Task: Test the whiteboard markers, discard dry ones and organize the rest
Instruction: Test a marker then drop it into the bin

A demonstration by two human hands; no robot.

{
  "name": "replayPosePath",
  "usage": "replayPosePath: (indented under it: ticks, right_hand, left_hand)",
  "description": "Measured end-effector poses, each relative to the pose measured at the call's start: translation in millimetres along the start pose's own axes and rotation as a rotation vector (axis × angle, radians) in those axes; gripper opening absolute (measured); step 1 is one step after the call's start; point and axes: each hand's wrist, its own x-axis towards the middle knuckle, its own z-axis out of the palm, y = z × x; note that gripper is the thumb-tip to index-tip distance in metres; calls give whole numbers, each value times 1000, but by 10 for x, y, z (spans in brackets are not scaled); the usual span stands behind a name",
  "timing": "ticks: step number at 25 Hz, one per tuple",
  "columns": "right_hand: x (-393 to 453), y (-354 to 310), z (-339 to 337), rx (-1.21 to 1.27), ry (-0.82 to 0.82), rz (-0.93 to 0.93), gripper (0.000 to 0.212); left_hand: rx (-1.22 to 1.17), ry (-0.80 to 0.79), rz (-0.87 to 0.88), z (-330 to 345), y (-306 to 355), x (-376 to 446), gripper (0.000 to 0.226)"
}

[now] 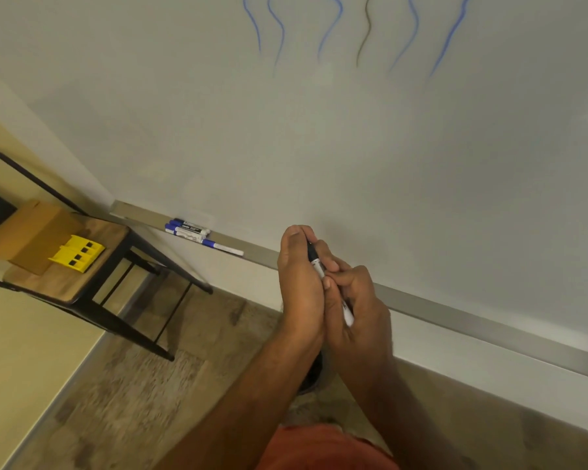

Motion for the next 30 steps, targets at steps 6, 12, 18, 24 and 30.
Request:
replayPosePath:
  ticks: [6, 12, 18, 24, 30]
  right_hand:
    - [11, 95, -65, 14, -43, 51, 17]
    - [88, 520, -86, 61, -338, 364, 9]
    - [-143, 959, 39, -287, -666, 486, 9]
    - [-414, 1463, 224, -435, -762, 491, 17]
    - [-659, 2030, 572, -617, -806, 593, 27]
  left_hand:
    - [38, 5, -13, -37, -146, 40, 30]
    - [423, 231, -49, -446, -612, 212, 23]
    - [643, 307, -188, -1125, -1199, 496, 30]
    - [690, 225, -457, -1694, -1570, 585, 27]
    - [826, 186, -622, -2180, -1805, 639, 34]
